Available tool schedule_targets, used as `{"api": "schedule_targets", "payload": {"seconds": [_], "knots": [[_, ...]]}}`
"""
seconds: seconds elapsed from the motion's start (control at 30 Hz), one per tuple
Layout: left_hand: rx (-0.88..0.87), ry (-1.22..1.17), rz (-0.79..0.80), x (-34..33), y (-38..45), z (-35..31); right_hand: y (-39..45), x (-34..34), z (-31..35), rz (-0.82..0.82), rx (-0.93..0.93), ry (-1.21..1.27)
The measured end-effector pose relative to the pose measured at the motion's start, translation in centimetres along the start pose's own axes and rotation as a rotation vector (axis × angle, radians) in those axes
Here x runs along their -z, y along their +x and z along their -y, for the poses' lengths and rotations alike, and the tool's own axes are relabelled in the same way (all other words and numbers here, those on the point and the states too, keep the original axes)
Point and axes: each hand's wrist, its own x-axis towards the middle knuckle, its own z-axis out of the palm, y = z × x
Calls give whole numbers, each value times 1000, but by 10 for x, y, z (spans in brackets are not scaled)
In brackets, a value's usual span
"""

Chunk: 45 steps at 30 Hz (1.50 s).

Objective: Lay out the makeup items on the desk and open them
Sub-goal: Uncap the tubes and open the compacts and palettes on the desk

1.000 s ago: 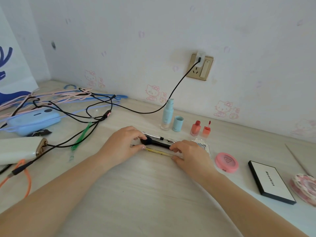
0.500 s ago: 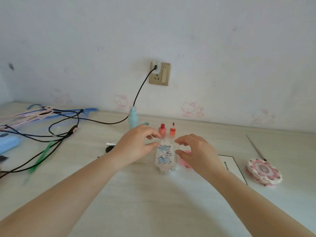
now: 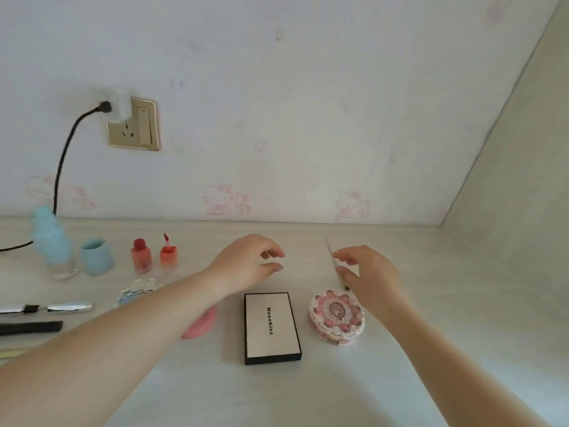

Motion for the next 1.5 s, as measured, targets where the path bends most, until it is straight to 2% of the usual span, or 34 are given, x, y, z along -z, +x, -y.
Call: {"api": "schedule_targets", "payload": {"seconds": [0.17,0.37,0.47,0.77,0.87,0.93,1.03,1.13,1.3,1.5], "knots": [[-93,122,122,-47,65,-13,25,-2,-47,104,-122,-167],[-262,273,236,-84,100,-33,36,-22,-51,202,-194,-147],[-347,347,290,-88,105,-39,36,-30,-52,200,-173,-171],[-502,495,211,-83,98,-49,35,-26,-45,157,-101,-302],[-555,522,175,-74,95,-52,30,-17,-42,112,-82,-237],[-563,470,93,-62,89,-54,27,-6,-37,30,-113,-41],[-489,324,-39,-36,73,-55,22,10,-20,-100,-164,444],[-346,78,-120,-9,47,-54,12,16,7,-94,-166,864],[-97,-464,-264,35,-12,-55,-5,10,65,47,-55,951],[103,-775,-398,84,-90,-37,-28,-1,145,185,91,1013]]}}
